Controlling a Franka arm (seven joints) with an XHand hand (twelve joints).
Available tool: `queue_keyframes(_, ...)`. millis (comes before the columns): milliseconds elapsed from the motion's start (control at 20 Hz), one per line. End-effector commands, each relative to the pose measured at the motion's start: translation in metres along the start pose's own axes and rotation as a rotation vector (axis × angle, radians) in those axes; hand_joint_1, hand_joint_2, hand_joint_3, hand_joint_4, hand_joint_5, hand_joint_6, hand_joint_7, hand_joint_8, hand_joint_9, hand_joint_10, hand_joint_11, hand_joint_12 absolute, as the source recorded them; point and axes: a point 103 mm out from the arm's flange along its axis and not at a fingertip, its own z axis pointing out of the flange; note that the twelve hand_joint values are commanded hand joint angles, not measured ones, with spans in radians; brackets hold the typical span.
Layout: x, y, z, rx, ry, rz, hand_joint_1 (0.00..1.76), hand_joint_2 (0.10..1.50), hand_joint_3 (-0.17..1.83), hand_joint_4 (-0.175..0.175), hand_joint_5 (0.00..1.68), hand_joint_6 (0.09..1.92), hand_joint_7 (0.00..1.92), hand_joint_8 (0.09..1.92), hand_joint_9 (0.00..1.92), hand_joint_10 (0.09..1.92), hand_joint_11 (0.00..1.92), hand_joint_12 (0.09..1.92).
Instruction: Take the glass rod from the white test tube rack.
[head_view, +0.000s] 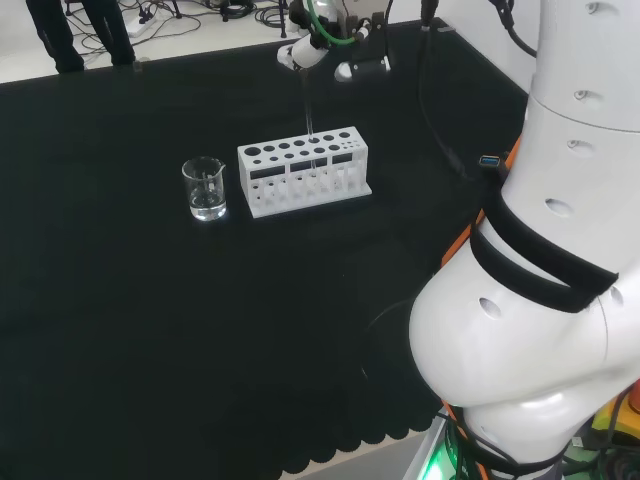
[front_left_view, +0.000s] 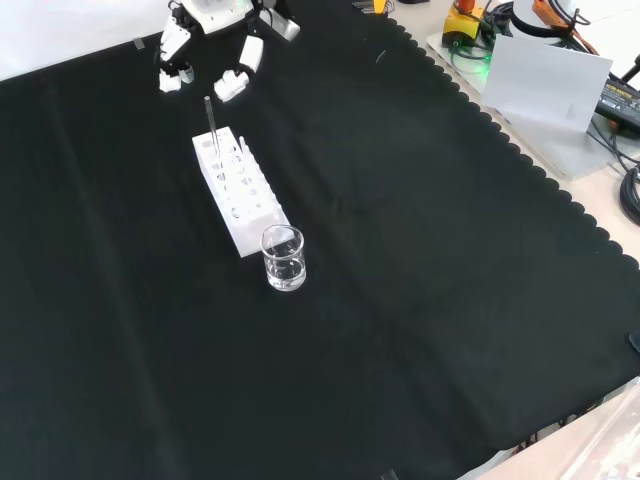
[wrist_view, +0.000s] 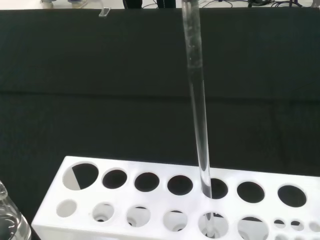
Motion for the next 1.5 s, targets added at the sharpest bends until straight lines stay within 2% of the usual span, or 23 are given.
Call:
queue_keyframes(50,-0.013,0.000,0.011,0.001,-0.021,0.004,0.72,0.81,0.57,-0.167,0.39,0.81,0.71,0.82,1.00,0.75,0.86,1.22)
queue_keyframes(600,-0.007,-0.001,0.020,0.006,-0.047,-0.011,0.73,0.81,0.57,-0.175,0.44,0.92,0.84,0.85,1.08,0.80,0.94,1.21)
queue_keyframes(1000,0.001,-0.001,0.020,-0.004,-0.066,-0.039,0.77,0.80,0.58,-0.175,0.56,0.99,0.99,0.90,1.24,0.85,1.19,1.15)
queue_keyframes(1500,-0.002,0.000,0.031,0.033,-0.087,-0.049,0.80,0.80,0.58,-0.175,0.66,1.01,1.03,0.92,1.33,0.85,1.33,1.13)
